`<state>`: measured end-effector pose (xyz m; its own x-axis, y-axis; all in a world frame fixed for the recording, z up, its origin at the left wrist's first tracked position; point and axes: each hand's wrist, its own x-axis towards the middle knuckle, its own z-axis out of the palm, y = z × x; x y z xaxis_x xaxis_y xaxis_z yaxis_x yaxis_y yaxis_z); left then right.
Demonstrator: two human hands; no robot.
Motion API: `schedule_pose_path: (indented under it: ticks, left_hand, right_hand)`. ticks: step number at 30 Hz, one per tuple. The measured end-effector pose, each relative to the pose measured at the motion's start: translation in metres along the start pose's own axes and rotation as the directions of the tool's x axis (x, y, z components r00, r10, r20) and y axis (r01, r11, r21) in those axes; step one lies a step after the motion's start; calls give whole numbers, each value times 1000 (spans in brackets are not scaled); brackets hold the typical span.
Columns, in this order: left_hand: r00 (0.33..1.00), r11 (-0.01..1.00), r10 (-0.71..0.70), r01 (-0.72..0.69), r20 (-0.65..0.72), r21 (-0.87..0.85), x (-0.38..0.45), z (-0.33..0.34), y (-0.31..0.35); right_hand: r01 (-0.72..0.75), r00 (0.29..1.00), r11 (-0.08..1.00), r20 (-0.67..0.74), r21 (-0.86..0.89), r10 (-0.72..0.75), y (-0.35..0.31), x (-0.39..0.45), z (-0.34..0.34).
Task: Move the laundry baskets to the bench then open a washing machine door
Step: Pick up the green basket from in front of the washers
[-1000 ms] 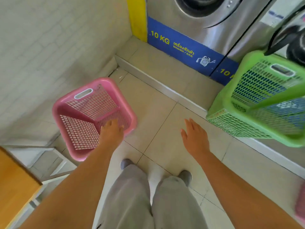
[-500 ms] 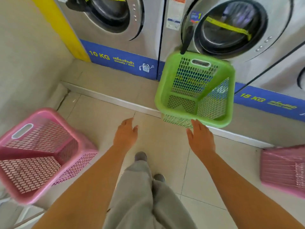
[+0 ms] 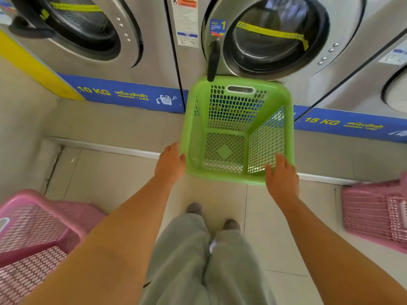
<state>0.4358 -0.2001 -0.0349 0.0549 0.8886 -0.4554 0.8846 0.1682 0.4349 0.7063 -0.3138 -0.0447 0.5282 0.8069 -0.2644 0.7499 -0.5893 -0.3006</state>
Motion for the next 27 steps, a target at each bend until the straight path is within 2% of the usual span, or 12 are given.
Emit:
schedule_pose_path:
  ticks: [7,14,22,27]
  left_hand:
    - [996,996,-84,84,1,1,55,20,27]
    - [972,972,-235,235,20,16,107,51,40]
    - [972,971,-225,229,-69,64,146,73,37]
    - [961,968,-252,252,-111,-11,150,84,36]
  right_hand:
    - [-60,998,997,13,48,59,20,68,7]
    - [-20,999,999,27,25,20,42,140,17]
    - [-8,1000,998,27,55,7,63,189,39]
    - [63,998,986,-9,156,-62,77,194,47]
